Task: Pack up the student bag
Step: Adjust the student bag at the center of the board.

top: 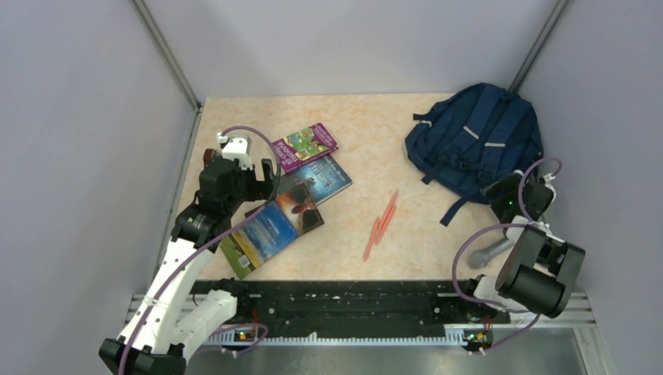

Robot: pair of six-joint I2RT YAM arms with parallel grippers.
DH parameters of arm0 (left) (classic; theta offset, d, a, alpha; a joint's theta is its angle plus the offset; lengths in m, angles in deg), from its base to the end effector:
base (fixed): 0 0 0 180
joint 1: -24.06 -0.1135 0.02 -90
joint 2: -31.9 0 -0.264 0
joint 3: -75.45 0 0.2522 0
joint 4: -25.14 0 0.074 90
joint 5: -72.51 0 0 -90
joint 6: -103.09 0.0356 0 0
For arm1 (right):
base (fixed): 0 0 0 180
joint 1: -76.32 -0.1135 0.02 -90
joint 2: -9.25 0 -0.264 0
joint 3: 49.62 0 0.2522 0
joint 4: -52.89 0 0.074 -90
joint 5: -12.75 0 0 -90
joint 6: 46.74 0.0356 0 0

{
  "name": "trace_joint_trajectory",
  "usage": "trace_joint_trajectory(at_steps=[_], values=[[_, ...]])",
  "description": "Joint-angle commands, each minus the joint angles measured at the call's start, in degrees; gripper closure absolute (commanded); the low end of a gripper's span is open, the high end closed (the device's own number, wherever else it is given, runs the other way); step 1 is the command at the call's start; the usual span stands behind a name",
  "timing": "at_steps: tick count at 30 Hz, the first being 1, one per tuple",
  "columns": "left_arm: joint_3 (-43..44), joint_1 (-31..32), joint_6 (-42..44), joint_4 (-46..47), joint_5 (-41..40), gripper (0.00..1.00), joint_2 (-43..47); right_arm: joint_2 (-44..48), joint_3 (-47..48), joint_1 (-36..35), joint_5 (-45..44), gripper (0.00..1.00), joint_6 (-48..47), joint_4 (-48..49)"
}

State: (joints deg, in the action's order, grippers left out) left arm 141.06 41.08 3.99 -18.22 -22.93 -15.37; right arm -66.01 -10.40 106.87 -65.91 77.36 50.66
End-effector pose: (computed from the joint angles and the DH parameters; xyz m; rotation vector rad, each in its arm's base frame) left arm 0.1726 -0.0493 0.3405 0.0781 2.0093 -0.1962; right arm 0.2122 -0.1171 0.1530 1.1032 1.9444 0.2551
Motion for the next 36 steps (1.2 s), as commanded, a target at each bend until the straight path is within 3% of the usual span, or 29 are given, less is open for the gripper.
trace_joint_trajectory(at_steps=[1, 8, 12, 22, 31, 36], values=[[-0.4, -0.1, 0.0, 2.2, 0.1, 0.02, 0.6, -4.0, 2.8, 0.1, 1.9, 0.05, 0.5, 4.1], [-0.4, -0.1, 0.1, 2.2, 0.6, 0.02, 0.2, -8.0, 4.2, -0.7, 2.1, 0.11, 0.9, 5.9], [-0.4, -0.1, 0.1, 2.2, 0.2, 0.02, 0.2, -9.2, 4.3, -1.1, 3.7, 0.24, 0.9, 7.4], [-0.4, -0.1, 0.3, 2.0, -0.1, 0.02, 0.2, -7.2, 3.7, -3.2, 4.1, 1.0, -0.5, 8.8], [-0.4, -0.1, 0.4, 2.0, -0.5, 0.02, 0.3, -2.4, 2.9, -7.3, 2.7, 1.0, -3.4, 8.5], [-0.4, -0.1, 0.4, 2.0, -0.5, 0.02, 0.1, 0.7, 3.2, -13.5, 1.9, 1.0, -4.9, 6.9]])
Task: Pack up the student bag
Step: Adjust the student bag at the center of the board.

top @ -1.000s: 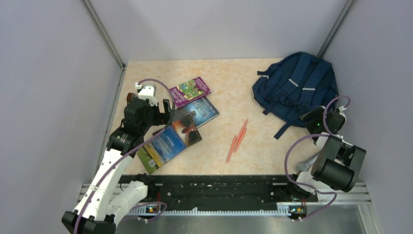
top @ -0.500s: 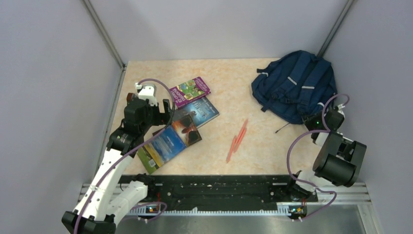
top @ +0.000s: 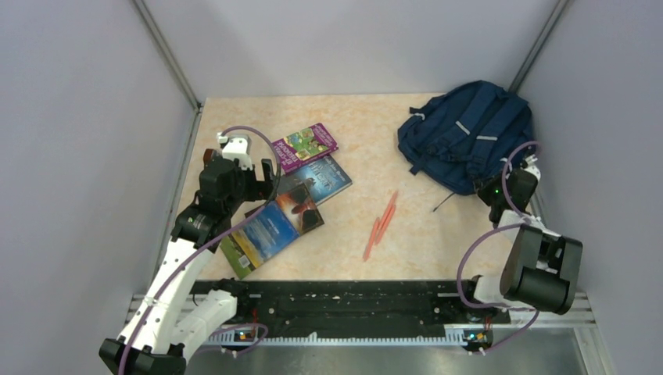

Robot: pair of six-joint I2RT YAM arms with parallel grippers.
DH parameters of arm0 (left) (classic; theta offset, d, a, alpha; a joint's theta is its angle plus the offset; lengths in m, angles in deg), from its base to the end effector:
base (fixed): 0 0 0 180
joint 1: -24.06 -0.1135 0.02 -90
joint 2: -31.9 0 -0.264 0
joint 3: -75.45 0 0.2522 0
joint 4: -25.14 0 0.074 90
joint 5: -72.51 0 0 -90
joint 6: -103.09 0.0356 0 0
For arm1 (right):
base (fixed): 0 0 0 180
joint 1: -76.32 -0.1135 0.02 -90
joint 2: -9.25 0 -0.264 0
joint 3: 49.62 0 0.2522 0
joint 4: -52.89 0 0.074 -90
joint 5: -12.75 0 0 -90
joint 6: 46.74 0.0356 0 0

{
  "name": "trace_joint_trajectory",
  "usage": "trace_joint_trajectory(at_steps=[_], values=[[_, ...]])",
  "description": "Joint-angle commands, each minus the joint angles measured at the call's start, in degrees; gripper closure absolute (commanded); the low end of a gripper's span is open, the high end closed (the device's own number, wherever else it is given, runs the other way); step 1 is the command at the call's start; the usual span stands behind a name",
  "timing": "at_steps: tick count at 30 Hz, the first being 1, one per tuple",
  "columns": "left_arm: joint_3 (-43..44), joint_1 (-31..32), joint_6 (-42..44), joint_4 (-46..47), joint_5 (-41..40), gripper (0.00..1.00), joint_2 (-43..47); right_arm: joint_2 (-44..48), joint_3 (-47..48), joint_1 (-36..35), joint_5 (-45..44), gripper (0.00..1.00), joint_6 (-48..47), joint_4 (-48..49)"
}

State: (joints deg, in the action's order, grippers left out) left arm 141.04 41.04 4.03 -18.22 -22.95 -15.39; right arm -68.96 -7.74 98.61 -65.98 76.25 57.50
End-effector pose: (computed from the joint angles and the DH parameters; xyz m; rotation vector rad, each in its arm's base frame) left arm 0.1727 -0.0492 0.3403 0.0780 2.0099 -0.1948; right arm 0.2450 -0.0929 0.1653 0.8826 1.9375 0.3193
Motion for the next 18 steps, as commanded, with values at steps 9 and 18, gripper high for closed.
trace_joint_trajectory(at_steps=[9, 18], values=[[-0.5, -0.1, 0.7, 2.1, -0.2, 0.02, -0.1, 14.5, 1.8, -13.2, -1.1, 1.0, -2.4, -8.9], [-0.6, -0.1, 0.9, 2.1, -0.3, 0.02, -0.2, 30.9, -0.7, -13.8, -15.1, 1.0, -3.5, -17.7]])
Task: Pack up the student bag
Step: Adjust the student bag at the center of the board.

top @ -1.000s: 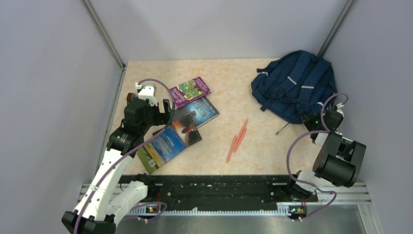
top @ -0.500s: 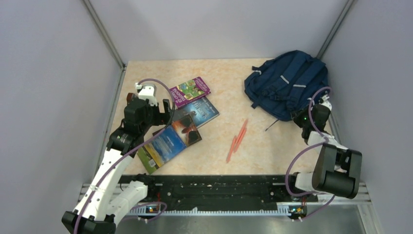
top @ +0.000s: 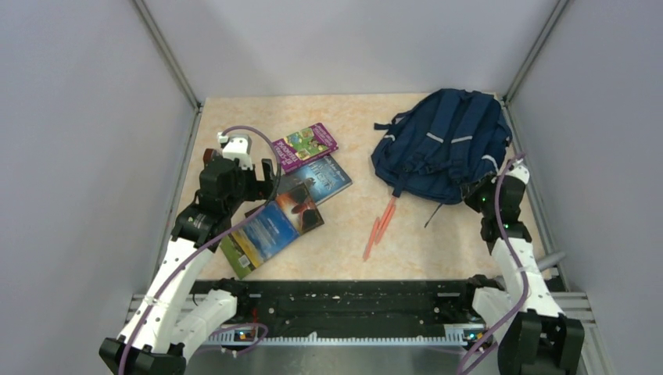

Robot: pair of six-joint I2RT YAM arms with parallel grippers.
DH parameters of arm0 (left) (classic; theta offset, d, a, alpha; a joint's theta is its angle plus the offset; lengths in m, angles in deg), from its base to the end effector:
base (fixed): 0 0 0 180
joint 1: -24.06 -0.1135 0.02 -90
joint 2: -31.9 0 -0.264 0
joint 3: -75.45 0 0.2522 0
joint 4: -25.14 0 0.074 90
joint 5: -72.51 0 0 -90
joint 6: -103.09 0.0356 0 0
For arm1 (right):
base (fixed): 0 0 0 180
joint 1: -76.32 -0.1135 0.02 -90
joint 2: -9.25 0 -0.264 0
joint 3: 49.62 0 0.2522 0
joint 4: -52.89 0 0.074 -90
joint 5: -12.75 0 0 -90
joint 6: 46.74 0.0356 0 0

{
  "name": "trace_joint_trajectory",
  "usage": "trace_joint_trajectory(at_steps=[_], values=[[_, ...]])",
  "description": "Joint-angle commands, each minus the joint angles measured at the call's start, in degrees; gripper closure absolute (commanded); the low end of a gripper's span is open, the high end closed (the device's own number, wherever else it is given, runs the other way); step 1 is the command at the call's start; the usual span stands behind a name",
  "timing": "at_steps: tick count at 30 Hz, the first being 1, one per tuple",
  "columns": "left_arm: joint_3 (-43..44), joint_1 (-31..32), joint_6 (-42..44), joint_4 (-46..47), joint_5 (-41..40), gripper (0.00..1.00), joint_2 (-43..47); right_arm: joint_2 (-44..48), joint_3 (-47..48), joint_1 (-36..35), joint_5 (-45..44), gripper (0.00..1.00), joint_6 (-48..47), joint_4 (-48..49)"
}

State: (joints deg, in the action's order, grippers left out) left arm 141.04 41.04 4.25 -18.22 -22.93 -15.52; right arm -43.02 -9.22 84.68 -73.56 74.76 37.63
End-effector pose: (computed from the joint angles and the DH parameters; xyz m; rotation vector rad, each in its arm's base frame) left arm 0.1732 -0.0493 0.3400 0.0823 2.0119 -0.1922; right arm 0.2009 -0.0272 0.2205 0.6633 1.9483 0.3172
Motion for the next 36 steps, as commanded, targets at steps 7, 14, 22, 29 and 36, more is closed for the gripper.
trace_joint_trajectory(at_steps=[7, 14, 22, 29, 36], values=[[-0.7, -0.1, 0.7, 2.1, -0.9, 0.02, -0.2, 2.3, 4.6, 0.1, -14.9, 0.81, -4.9, -4.3], [-0.5, -0.1, 0.8, 1.9, -1.7, 0.02, -0.5, 3.1, 7.5, 0.1, -16.7, 0.16, -6.8, -5.3], [-0.5, -0.1, 0.7, 1.8, -1.4, 0.02, -0.5, -10.1, 17.8, -7.0, -19.1, 0.08, -9.3, -3.3], [-0.4, -0.1, 0.7, 1.6, -2.0, 0.02, -1.0, -30.9, 31.9, -20.0, -24.6, 0.07, -9.1, -3.9], [-0.3, -0.1, 0.6, 1.5, -1.3, 0.02, -1.9, -55.3, 52.0, -29.1, -33.5, 0.05, -9.6, -12.6]])
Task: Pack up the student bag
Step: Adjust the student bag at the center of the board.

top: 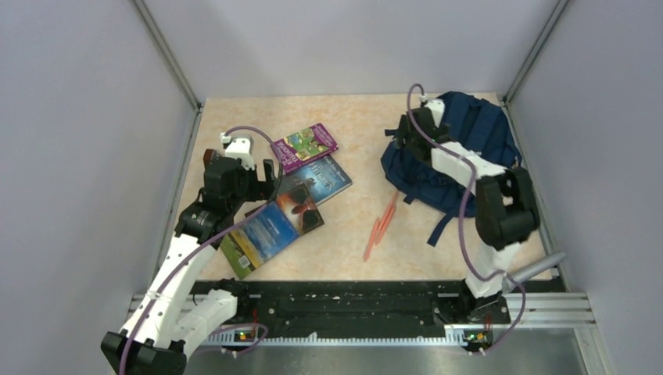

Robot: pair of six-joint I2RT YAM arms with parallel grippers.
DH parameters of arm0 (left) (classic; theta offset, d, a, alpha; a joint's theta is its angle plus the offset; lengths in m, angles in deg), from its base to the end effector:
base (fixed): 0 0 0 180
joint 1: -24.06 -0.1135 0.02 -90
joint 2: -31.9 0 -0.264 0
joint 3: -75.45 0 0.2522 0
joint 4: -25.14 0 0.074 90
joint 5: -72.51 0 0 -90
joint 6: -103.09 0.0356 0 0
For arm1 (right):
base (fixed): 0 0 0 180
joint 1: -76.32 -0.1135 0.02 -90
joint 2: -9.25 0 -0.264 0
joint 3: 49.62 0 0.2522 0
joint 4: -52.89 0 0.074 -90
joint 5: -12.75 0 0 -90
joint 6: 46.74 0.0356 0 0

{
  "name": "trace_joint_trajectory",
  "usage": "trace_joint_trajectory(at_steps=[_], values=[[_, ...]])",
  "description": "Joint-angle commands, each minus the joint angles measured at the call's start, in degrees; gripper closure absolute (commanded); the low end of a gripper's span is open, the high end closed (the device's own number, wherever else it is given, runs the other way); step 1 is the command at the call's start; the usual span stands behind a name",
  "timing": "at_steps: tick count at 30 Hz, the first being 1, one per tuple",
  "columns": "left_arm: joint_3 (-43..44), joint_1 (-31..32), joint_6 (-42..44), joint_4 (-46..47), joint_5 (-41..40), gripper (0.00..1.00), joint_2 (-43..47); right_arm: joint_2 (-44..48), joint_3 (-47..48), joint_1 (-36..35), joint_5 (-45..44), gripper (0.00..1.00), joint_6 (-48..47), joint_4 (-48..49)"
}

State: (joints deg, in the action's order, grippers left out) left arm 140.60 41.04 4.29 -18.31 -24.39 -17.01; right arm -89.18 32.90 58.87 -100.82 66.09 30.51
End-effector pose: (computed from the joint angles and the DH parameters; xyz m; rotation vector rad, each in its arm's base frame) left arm 0.1790 -0.0502 0.3330 0.0708 2.0444 -0.1582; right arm 0.3715 0.1019 0.2394 0.3202 2.1518 -0.0628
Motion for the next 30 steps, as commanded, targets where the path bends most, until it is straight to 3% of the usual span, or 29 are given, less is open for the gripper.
trace_joint_trajectory(at_steps=[1, 6, 22, 23, 27, 30], values=[[0.1, -0.1, 0.6, 1.6, 0.3, 0.02, -0.4, -12.3, 12.6, -3.8, -7.0, 0.05, -0.9, -7.0], [0.1, -0.1, 0.5, 1.7, 0.6, 0.02, -0.8, -21.8, 20.7, -5.2, -6.9, 0.04, -0.4, -10.4], [0.2, -0.1, 0.5, 1.5, 0.5, 0.02, -1.5, -29.4, 23.9, -5.8, -8.5, 0.01, -0.8, -14.4], [0.2, -0.1, 0.5, 1.4, 0.6, 0.02, -1.5, -29.6, 24.1, -5.8, -8.1, 0.03, -0.9, -14.1], [0.1, -0.1, 0.5, 1.5, 0.6, 0.02, -1.4, -29.1, 23.5, -5.8, -9.2, 0.26, -1.8, -12.3], [0.2, -0.1, 0.5, 1.5, 0.4, 0.02, -1.1, -26.6, 21.4, -5.7, -11.4, 0.53, -4.1, -9.1]])
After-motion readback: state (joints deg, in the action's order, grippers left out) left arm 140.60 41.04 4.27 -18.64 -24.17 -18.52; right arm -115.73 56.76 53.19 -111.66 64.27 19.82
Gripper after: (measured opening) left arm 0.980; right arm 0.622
